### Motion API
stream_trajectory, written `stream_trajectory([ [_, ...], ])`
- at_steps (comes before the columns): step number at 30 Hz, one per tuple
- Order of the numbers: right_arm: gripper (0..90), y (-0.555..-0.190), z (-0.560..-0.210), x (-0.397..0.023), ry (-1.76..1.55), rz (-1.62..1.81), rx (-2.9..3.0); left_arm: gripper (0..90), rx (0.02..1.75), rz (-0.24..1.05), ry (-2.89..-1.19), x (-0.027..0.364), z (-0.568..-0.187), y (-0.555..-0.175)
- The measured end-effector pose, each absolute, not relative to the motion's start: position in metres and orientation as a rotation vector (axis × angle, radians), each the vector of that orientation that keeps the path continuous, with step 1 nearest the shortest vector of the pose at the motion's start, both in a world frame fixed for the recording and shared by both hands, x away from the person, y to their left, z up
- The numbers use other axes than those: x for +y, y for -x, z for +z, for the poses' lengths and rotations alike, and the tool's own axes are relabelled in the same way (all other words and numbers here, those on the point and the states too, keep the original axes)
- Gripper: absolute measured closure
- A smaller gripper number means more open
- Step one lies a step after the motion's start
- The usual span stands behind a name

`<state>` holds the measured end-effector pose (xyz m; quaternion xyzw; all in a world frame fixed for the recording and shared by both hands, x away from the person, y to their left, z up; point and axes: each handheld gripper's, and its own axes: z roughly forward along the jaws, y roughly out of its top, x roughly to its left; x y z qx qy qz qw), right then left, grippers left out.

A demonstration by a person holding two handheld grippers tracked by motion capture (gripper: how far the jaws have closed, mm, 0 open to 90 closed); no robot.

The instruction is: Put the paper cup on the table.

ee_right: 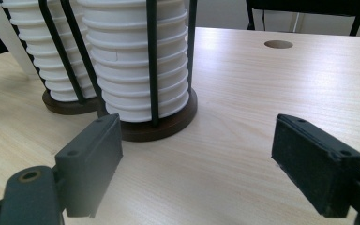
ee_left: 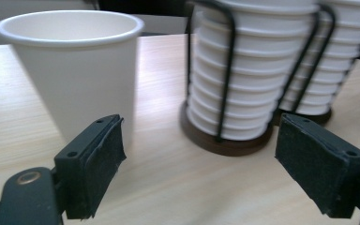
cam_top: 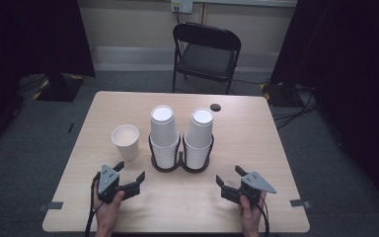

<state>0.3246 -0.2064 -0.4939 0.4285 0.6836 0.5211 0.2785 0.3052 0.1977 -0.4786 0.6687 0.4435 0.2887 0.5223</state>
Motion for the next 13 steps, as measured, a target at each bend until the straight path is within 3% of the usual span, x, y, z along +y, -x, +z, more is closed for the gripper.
stream_trajectory([
  [13, 15.3, -0.333, -0.494, -0.199, -1.198, 1.278, 1.908, 15.6, 1.016, 0.751, -1.625, 0.180, -0.495, -0.297],
])
